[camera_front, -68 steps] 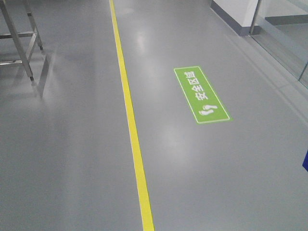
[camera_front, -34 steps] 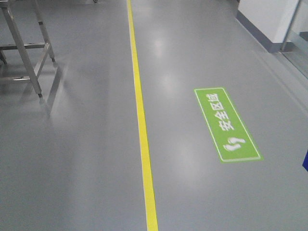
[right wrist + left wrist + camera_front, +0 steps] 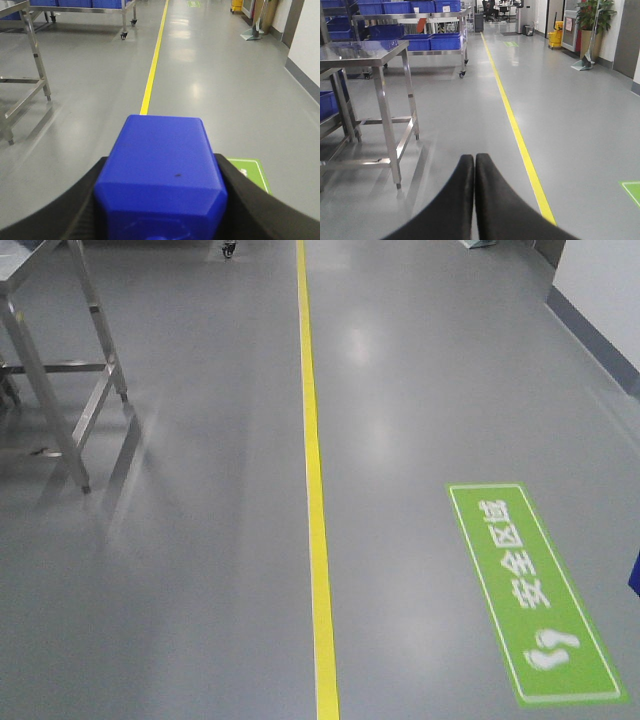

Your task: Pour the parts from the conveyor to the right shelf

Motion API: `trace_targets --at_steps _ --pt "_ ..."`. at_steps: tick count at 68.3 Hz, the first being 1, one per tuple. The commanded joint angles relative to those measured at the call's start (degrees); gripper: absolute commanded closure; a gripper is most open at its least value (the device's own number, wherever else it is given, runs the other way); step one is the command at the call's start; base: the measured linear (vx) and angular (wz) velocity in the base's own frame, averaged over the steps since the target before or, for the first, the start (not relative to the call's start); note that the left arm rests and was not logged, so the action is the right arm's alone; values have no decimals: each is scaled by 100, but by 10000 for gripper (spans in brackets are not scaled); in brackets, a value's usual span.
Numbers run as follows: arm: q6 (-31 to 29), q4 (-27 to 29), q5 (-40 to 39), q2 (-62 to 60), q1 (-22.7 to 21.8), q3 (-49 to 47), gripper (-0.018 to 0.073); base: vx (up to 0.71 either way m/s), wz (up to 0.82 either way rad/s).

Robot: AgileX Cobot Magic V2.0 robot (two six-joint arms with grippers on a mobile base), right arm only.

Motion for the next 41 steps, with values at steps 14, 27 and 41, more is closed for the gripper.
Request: trace_targets --at_steps 14,27,41 --pt "10 9 -482 53 -4 -156 565 76 -1" --pt "10 9 -482 53 -4 -156 565 77 -1" --pt "10 9 -482 53 -4 -156 565 76 4"
